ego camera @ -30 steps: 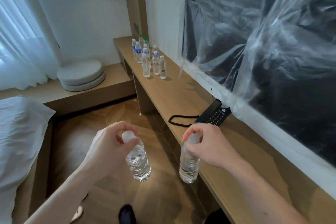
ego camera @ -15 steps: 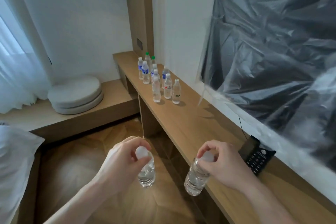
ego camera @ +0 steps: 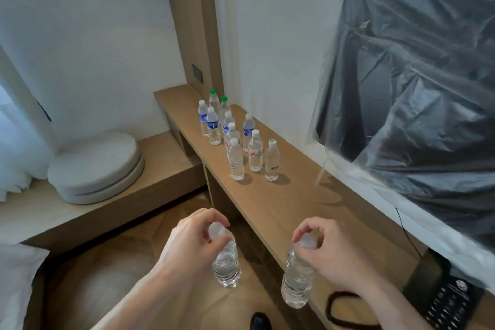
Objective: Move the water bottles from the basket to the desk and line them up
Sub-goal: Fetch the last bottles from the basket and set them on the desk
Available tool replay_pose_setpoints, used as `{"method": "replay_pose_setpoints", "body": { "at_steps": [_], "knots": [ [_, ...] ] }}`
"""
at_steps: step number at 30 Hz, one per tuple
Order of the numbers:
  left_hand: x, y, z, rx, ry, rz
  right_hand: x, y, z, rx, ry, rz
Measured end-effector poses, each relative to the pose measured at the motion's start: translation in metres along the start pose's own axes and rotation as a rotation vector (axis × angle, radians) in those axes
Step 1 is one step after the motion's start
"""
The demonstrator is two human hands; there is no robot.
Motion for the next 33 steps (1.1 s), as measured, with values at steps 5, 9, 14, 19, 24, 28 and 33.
{"method": "replay_pose_setpoints", "body": {
  "at_steps": [5, 9, 14, 19, 24, 28, 33],
  "knots": [
    [0.098, -0.010, 0.017, 0.043, -0.077, 0.009, 0.097, 0.009, 0.003, 0.048, 0.024, 0.045],
    [0.175, -0.017, 0.039, 0.083, -0.139, 0.029, 0.166, 0.018, -0.002, 0.054, 0.055, 0.084],
    [0.255, -0.026, 0.071, 0.187, -0.235, 0.107, 0.230, 0.027, -0.005, 0.019, 0.074, 0.139],
    [0.329, -0.028, 0.101, 0.227, -0.361, 0.227, 0.282, 0.046, -0.002, -0.006, 0.145, 0.246],
    [0.381, -0.030, 0.135, 0.290, -0.509, 0.405, 0.316, 0.060, 0.011, 0.003, 0.258, 0.390],
    [0.408, -0.038, 0.156, 0.328, -0.649, 0.517, 0.329, 0.068, 0.027, 0.051, 0.366, 0.524],
    [0.417, -0.043, 0.170, 0.374, -0.780, 0.680, 0.335, 0.066, 0.047, 0.088, 0.457, 0.627]
  ]
}}
Point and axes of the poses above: each hand's wrist, its own x-axis towards the middle knuckle, its own z-axis out of the palm, y = z × x, the point moved 10 cm from there along x, towards the middle knuckle, and after that the axes turned 3 degrees about -z, right-handed, at the moved point
